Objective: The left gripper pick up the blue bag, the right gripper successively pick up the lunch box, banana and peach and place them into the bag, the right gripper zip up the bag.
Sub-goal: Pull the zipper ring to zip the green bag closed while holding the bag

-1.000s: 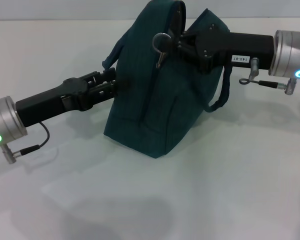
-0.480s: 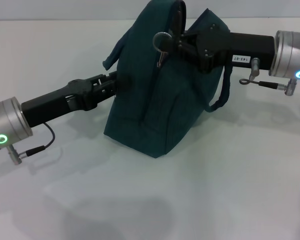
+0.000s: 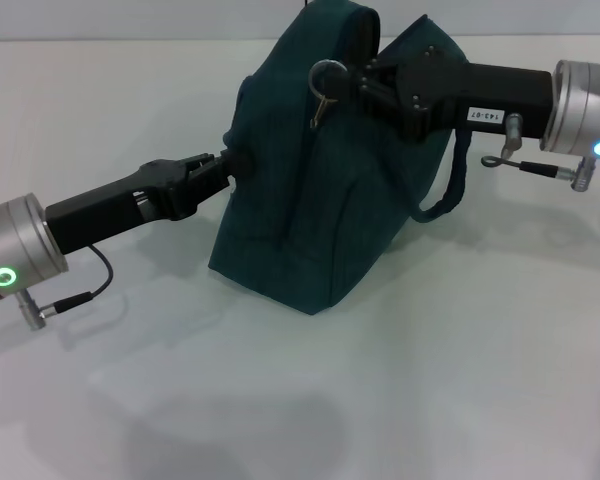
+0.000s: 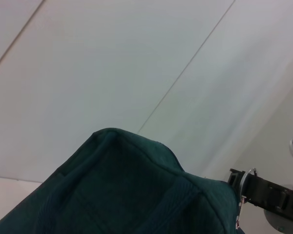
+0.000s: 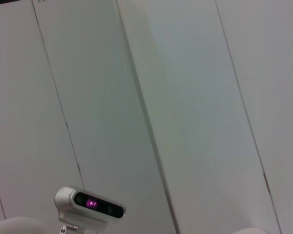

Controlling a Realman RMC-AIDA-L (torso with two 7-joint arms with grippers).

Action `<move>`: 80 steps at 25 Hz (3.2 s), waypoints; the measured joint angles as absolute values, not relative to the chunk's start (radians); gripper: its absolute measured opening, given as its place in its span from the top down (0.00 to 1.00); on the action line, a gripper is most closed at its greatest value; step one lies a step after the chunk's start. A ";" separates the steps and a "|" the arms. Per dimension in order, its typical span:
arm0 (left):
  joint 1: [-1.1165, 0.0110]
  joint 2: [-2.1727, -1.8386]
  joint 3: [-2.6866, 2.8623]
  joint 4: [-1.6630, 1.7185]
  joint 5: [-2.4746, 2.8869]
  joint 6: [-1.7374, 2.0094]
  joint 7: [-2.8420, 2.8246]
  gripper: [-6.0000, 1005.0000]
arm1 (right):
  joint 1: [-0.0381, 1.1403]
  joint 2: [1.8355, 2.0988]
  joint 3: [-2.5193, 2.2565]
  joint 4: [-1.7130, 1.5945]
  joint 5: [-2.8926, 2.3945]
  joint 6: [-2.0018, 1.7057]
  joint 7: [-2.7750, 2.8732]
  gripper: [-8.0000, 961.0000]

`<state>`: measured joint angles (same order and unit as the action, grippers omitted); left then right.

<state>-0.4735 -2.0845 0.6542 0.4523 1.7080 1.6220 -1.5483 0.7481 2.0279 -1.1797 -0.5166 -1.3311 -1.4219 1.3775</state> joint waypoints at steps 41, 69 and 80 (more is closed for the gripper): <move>-0.467 -2.087 0.761 0.422 1.714 1.716 -1.498 0.94 | 0.704 2.019 -1.157 -0.386 -1.130 -1.382 1.574 0.95; -0.391 -2.060 0.689 0.433 1.710 1.795 -1.510 0.78 | 0.675 2.024 -1.155 -0.379 -1.029 -1.305 1.522 0.94; -0.454 -2.021 0.519 0.475 1.666 1.731 -1.708 0.50 | 0.665 2.023 -1.155 -0.385 -1.029 -1.321 1.514 0.94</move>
<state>-0.4539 -2.0207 0.5187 0.4748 1.6656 1.7314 -1.7084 0.6654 2.0230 -1.1550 -0.3848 -1.0285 -1.3214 1.5142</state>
